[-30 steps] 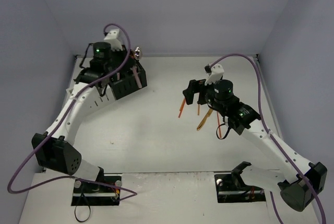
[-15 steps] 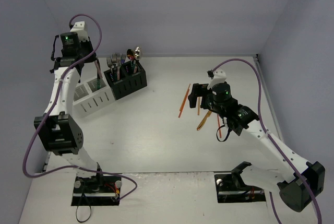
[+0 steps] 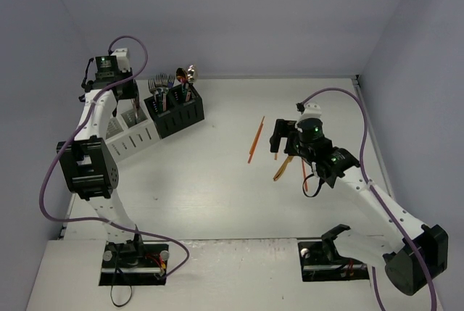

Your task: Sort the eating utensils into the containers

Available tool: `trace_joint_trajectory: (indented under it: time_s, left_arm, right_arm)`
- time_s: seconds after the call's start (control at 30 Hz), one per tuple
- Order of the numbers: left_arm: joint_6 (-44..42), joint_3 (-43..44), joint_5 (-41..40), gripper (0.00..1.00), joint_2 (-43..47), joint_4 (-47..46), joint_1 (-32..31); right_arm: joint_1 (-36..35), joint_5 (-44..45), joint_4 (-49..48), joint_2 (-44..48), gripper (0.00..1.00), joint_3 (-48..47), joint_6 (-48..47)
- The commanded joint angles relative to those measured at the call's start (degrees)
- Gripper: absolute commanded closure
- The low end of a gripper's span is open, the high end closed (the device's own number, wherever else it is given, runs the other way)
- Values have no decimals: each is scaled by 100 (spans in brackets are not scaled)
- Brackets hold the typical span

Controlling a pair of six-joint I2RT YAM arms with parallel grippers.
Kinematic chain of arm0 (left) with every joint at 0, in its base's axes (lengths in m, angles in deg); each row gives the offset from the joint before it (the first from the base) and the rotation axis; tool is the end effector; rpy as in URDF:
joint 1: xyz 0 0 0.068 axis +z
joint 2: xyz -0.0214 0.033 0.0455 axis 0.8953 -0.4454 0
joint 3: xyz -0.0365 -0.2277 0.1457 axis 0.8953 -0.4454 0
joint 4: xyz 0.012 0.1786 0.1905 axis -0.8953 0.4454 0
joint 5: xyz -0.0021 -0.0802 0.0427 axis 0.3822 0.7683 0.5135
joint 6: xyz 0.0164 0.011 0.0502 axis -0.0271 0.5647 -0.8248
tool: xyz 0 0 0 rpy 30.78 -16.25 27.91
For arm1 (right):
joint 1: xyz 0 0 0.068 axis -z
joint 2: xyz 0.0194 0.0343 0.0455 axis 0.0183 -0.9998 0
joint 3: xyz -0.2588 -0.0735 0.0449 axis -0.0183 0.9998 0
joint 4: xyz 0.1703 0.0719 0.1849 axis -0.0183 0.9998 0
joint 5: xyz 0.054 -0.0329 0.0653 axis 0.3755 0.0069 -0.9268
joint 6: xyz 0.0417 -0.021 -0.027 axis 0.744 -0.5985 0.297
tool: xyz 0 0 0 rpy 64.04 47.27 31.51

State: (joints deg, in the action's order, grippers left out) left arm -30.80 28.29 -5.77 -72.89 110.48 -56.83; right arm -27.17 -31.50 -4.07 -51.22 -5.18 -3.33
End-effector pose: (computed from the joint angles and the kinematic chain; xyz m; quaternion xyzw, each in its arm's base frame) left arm 0.4339 0.0449 0.3251 -0.0467 0.8799 -0.0710 0.4674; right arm 0.2195 0.1135 0.3119 -0.0099 0.8180 0.2051 0.5373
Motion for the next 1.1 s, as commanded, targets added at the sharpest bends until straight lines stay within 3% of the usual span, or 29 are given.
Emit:
trace_joint_trajectory:
  time_s: [0.0,0.37,0.53,0.7,0.9,1.07]
  left_arm:
    - [-132,51,-149,76,414,155,-25]
    - [163,-261,-266,51,1290,340,-134]
    - [727,-273,-356,40,1817,871,-268]
    - [910,-700,-417,38,2580,1116,-700]
    - [1029,-1328,-363,38,3228,1172,-1455]
    - [1115,-1523,-308,37,3431,1273,-1715]
  right_arm:
    - [80,70,-159,-154,8,-34,184]
    - [89,122,-49,-462,8,1,503]
    - [149,441,290,-955,9,-137,915]
    - [418,544,648,-1652,10,-290,1384]
    - [588,472,724,-2531,19,-461,1843]
    - [590,370,726,-3035,26,-627,2159]
